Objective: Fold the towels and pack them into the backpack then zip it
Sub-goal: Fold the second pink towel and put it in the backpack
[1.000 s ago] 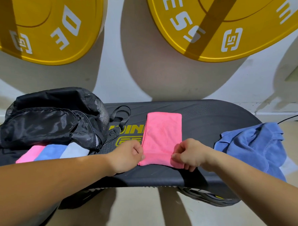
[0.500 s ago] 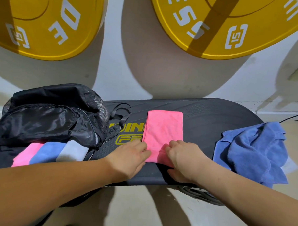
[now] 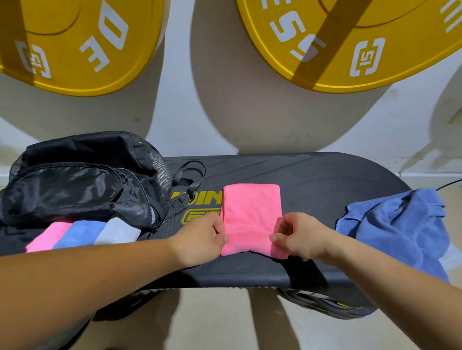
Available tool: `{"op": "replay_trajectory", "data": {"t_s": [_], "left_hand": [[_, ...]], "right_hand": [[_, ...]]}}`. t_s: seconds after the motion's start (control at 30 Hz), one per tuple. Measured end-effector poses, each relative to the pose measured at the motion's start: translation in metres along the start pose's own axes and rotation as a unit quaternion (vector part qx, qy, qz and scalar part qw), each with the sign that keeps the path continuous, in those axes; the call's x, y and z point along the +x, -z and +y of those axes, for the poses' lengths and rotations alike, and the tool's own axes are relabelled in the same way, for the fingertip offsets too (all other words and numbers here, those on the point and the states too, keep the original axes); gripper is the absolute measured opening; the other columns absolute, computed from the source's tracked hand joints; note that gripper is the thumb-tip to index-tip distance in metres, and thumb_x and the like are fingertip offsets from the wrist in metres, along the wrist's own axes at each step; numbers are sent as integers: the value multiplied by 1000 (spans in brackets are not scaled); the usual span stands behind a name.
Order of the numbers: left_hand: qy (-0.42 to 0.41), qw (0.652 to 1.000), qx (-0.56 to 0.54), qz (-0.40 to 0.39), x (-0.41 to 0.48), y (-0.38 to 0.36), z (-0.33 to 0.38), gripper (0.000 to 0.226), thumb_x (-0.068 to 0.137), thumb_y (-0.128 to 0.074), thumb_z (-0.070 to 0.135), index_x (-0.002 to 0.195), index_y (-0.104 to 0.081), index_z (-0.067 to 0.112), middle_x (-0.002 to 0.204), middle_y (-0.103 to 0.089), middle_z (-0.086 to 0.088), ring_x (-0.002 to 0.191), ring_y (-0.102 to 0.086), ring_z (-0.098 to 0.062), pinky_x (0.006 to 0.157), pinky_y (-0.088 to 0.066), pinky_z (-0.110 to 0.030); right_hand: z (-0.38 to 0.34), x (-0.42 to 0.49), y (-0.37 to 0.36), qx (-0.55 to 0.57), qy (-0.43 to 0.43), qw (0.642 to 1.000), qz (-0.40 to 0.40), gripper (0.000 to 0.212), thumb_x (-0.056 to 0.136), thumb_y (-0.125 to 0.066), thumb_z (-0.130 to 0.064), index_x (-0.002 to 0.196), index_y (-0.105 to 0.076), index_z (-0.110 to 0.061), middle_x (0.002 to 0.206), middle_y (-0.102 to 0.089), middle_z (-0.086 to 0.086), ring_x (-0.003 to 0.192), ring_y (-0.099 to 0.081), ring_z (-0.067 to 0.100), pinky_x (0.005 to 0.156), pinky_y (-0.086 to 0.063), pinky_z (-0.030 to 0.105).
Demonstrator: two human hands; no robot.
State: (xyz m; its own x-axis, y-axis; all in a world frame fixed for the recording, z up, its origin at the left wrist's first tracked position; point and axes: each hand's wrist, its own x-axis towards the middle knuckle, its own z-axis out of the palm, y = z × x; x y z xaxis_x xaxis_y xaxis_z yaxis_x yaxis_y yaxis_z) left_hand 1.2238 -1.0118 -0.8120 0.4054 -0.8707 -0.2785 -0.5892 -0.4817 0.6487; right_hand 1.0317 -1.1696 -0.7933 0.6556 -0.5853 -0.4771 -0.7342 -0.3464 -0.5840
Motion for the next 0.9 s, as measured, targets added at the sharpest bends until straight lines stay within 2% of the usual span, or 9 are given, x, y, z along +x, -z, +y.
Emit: {"op": "replay_trajectory", "data": {"t_s": [0.07,0.17,0.37,0.47,0.57,0.67,0.73,0.8,0.9], "left_hand": [[-156,978,128,46,1,4,-5,12,89,-61,13,89,-53,22,83,-52,5,76,-50,-17,69,-41,-32],[-371,872,320,17,-3,5,-6,19,79,-55,9,95,-61,17,93,-55,-3,83,-53,-26,68,-48,-38],[-377,833,402,47,-11,-5,-5,19,79,-65,28,93,-64,16,90,-58,-3,81,-56,-25,64,-50,-36],[-352,845,399,48,-7,-7,-4,18,73,-62,19,90,-64,15,88,-58,-4,79,-56,-26,60,-51,-36],[-285,890,356,26,-5,-7,-2,33,79,-38,23,100,-63,14,95,-58,-6,88,-56,-28,70,-55,-43],[-198,951,236,-11,-1,-1,-3,41,87,-37,20,118,-62,11,109,-63,-9,103,-56,-29,92,-47,-39],[-126,983,127,-30,-1,3,-3,38,89,-42,21,121,-62,15,110,-66,-3,103,-59,-20,90,-45,-30],[-45,997,7,-59,-2,5,-3,26,93,-46,18,111,-64,19,90,-64,7,79,-57,-6,73,-44,-20],[-20,999,-12,-29,-3,5,-7,11,92,-54,14,95,-61,20,76,-57,10,63,-49,-4,64,-43,-23]], "right_hand": [[5,4,-2,-71,42,995,48,18,90,-67,-36,82,-56,-24,84,-62,-6,79,-60,21,68,-47,31],[3,1,-6,-170,134,971,106,15,93,-59,-40,88,-55,-26,95,-54,-6,88,-59,22,73,-50,37],[3,-8,-22,-308,323,877,178,27,91,-46,-42,95,-58,-18,86,-51,-2,74,-57,26,55,-41,35],[12,-9,-23,-358,345,848,183,40,80,-60,-51,100,-60,-17,90,-55,0,73,-55,24,56,-47,36],[17,-8,-23,-383,329,842,190,36,78,-69,-44,100,-63,-16,91,-56,1,72,-58,25,55,-45,36],[10,-7,-18,-301,272,901,152,30,89,-58,-39,110,-61,-19,105,-59,0,91,-61,25,70,-51,38],[2,-5,-10,-154,197,965,84,28,92,-58,-38,115,-61,-23,113,-64,-7,100,-63,16,85,-51,32],[-3,1,-2,-36,127,991,27,11,93,-64,-32,100,-64,-23,95,-67,-12,82,-62,6,75,-47,19],[-3,5,-3,16,54,998,31,22,92,-70,-37,89,-64,-16,76,-63,-7,64,-55,9,56,-40,18]]}}
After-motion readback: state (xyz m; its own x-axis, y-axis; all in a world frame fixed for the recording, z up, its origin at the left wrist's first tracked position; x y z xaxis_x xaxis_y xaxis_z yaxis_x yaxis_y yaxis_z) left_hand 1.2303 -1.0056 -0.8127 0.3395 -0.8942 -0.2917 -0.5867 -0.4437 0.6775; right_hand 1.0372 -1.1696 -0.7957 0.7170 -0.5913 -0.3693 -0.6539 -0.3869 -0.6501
